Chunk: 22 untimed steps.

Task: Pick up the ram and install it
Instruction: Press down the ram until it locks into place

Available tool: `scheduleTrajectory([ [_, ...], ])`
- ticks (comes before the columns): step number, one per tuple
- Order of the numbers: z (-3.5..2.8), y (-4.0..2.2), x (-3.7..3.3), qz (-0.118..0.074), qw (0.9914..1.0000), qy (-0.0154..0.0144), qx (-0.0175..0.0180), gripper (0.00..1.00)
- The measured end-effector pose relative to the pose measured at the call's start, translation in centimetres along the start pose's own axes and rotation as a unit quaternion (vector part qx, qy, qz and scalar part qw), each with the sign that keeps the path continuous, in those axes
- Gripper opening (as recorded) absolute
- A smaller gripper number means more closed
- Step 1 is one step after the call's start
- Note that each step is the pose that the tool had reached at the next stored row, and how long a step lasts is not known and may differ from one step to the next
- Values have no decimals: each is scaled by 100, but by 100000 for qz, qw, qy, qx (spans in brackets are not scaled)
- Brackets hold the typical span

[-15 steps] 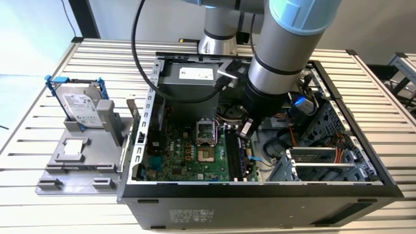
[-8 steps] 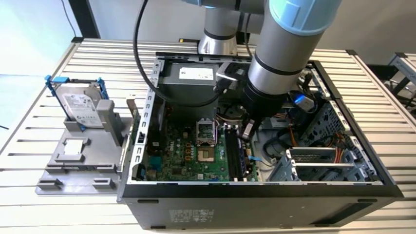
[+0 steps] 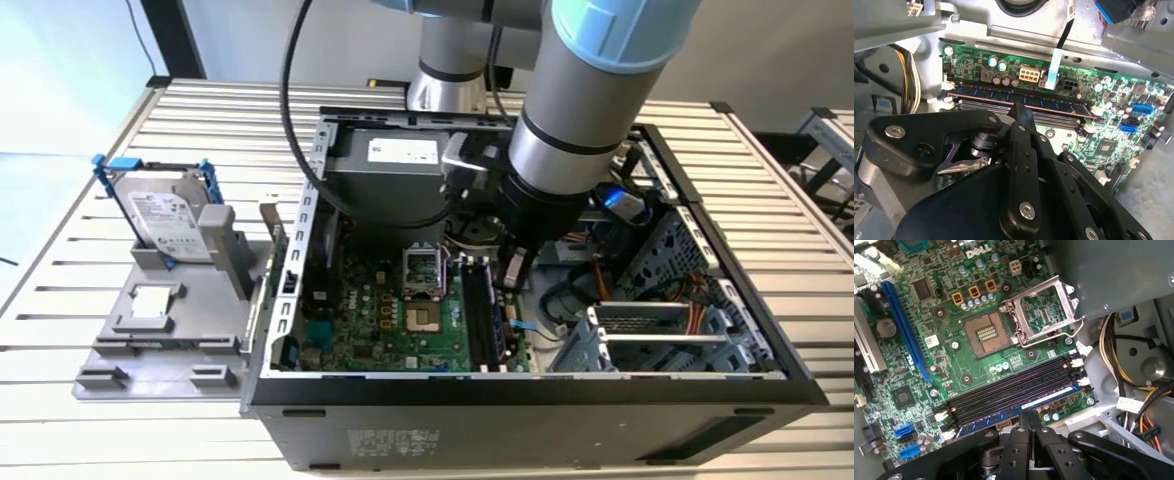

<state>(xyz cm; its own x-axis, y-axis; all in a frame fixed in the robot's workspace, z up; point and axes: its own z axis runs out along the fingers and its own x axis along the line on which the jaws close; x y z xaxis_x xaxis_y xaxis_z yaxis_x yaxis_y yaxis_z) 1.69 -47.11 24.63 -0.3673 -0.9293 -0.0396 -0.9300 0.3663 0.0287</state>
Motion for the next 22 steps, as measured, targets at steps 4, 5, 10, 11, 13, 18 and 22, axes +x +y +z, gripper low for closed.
scheduleTrajectory([
  [4,0,0,0,-2300,99974,19,21,0],
  [5,0,0,0,-2827,99960,19,36,0],
  [10,1,1,0,-5674,99839,32,112,0],
  [11,1,1,0,-6249,99804,33,136,0],
  [13,1,2,1,-7456,99721,30,196,0],
  [18,4,5,2,-10325,99465,2,380,0],
  [22,10,16,7,-12107,99262,-64,681,0],
])
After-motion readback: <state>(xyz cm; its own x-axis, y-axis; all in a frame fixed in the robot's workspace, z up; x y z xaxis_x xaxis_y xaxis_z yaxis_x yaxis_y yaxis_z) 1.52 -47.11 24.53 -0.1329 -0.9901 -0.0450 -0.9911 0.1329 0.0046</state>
